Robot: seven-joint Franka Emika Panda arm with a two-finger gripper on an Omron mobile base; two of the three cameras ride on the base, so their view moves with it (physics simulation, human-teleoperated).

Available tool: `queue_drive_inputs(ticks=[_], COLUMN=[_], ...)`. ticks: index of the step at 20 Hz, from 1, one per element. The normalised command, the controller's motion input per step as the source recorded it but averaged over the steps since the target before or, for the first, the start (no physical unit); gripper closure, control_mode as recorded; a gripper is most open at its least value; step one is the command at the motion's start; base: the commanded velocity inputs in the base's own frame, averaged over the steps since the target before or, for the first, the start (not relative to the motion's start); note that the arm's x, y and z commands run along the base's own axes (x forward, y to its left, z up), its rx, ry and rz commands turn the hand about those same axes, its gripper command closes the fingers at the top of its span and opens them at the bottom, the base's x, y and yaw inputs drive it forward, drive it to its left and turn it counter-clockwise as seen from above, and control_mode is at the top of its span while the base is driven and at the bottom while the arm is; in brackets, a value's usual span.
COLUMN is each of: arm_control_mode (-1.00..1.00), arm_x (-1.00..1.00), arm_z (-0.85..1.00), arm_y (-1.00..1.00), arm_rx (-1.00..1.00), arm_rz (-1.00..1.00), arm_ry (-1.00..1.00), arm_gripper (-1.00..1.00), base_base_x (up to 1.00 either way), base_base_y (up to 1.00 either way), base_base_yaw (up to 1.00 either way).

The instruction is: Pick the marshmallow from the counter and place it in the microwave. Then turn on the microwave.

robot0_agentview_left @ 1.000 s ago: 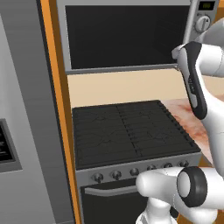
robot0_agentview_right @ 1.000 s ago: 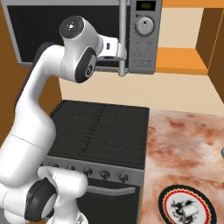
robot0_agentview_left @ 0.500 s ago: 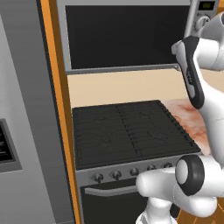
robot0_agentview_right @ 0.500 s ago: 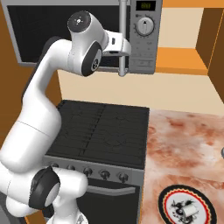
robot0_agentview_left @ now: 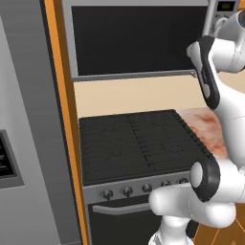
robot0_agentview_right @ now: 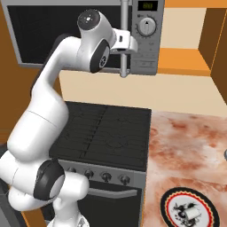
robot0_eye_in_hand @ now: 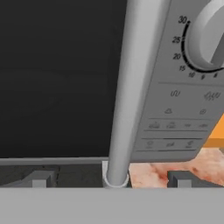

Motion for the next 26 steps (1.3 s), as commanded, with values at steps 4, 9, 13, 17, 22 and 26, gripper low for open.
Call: queue_drive_inputs(ticks=[4, 9, 13, 17, 22, 26], arm_control_mode=[-1.0, -1.0, -1.0, -1.0, -1.0, -1.0], arm_x=[0.29, 0.28, 0.28, 0.22, 0.18, 0.17], arm_z=[0.0, 0.0, 0.0, 0.0, 0.0, 0.0], arm_y=[-0.06, -0.07, -0.09, -0.04, -0.04, -0.04], arm_rx=[0.0, 0.0, 0.0, 0.0, 0.0, 0.0], arm_rz=[0.0, 0.0, 0.0, 0.0, 0.0, 0.0], arm_ry=[0.0, 0.0, 0.0, 0.0, 0.0, 0.0], arm_gripper=[-1.0, -1.0, -1.0, -1.0, -1.0, -1.0], base_base_x=[0.0, 0.0, 0.0, 0.0, 0.0, 0.0], base_base_y=[0.0, 0.0, 0.0, 0.0, 0.0, 0.0], base_base_yaw=[0.0, 0.0, 0.0, 0.0, 0.0, 0.0])
